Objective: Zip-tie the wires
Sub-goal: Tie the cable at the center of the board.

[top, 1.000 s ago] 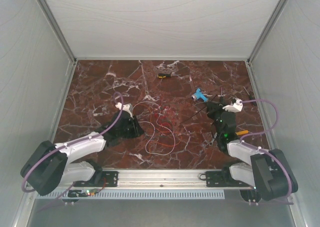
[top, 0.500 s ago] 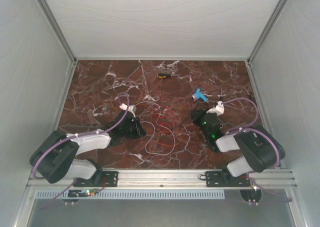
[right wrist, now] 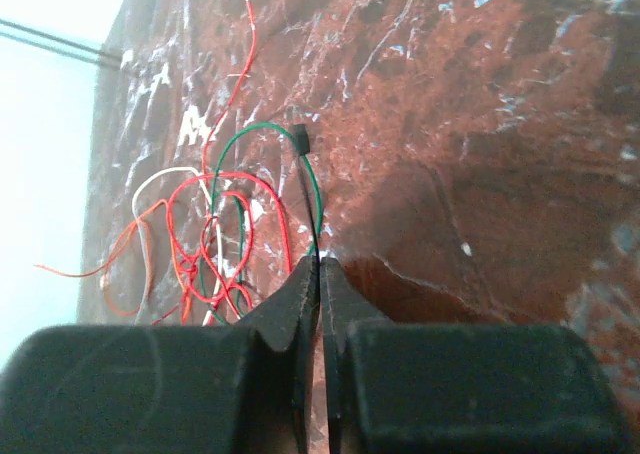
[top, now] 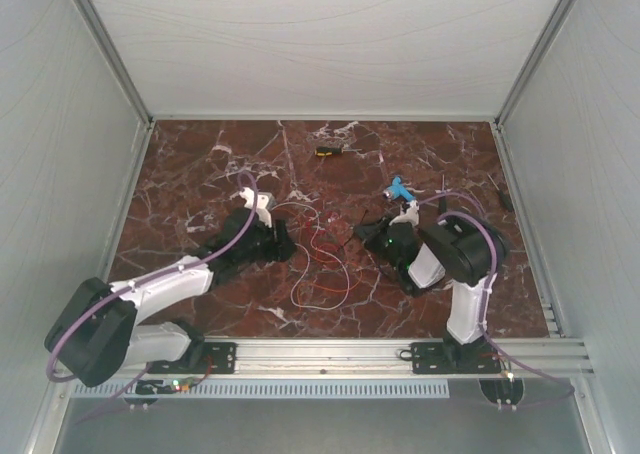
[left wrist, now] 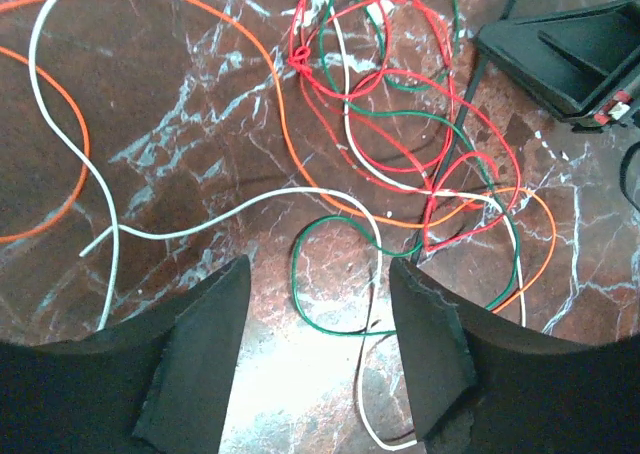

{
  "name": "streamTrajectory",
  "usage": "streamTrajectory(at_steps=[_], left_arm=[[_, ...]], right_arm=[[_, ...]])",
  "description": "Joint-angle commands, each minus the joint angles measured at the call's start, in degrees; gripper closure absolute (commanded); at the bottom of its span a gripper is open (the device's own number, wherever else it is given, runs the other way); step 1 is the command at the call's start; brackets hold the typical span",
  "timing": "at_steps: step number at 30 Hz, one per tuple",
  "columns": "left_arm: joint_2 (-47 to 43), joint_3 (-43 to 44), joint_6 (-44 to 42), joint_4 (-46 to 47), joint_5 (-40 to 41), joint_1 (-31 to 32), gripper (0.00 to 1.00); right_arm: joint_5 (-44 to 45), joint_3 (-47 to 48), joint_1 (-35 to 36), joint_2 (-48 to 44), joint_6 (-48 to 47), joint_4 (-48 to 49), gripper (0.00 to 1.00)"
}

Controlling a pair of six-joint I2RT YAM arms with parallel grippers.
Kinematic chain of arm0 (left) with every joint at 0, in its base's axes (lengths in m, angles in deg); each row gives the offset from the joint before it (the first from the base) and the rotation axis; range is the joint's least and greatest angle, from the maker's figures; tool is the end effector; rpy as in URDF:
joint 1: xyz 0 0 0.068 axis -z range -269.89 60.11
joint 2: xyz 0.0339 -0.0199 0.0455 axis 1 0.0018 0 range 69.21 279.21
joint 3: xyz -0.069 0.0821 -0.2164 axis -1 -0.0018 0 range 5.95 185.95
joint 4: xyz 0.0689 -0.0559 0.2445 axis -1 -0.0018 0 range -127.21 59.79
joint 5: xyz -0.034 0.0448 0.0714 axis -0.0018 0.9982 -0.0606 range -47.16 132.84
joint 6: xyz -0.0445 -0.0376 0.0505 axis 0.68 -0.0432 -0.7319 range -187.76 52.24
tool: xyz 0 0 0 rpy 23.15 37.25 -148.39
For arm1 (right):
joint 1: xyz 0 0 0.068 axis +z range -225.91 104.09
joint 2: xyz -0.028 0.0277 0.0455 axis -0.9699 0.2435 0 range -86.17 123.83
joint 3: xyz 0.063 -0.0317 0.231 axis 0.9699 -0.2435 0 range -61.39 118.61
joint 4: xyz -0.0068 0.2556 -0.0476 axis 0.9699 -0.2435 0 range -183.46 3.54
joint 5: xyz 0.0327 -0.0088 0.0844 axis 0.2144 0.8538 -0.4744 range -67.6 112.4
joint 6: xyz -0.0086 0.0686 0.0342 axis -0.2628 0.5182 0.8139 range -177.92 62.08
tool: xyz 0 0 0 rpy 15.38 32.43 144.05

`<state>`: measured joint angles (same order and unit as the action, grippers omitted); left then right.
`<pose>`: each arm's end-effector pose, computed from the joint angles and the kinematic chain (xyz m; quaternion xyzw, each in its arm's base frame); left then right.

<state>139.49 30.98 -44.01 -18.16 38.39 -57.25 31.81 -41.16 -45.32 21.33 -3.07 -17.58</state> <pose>0.2267 -0.1514 0.1243 0.0866 0.8749 -0.2546 0.4027 0.2576 0.1399 0.0501 0.2168 0.7802 0.3467 0.4734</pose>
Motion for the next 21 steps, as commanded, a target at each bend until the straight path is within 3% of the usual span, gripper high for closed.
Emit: streamTrajectory(at_steps=[1, 4, 7, 14, 21], left_arm=[[-2.2, 2.9, -7.9, -2.3, 2.7, -0.2, 0.47], [-4.9, 0.5, -6.4, -4.7, 6.7, -0.2, 0.65], [-6.4, -1.0, -3.5, -5.9, 6.5, -0.2, 0.73], [-0.3, -0.9, 1.7, -7.7, 0.7, 0.6, 0.77], [5.4, -3.4, 7.9, -3.1, -0.1, 10.9, 0.79]], right_arm=[[-15.4, 2.0, -4.2, 5.2, 2.8, 11.7, 1.00], [-21.4, 2.1, -6.0, 5.0, 1.3, 10.9, 1.00], [-24.2, 1.8, -6.2, 2.8, -0.4, 7.6, 1.00], [-27.0, 3.6, -3.4, 2.2, -1.7, 6.8, 1.00], [-23.8, 1.1, -2.5, -1.0, -5.8, 4.1, 1.00]])
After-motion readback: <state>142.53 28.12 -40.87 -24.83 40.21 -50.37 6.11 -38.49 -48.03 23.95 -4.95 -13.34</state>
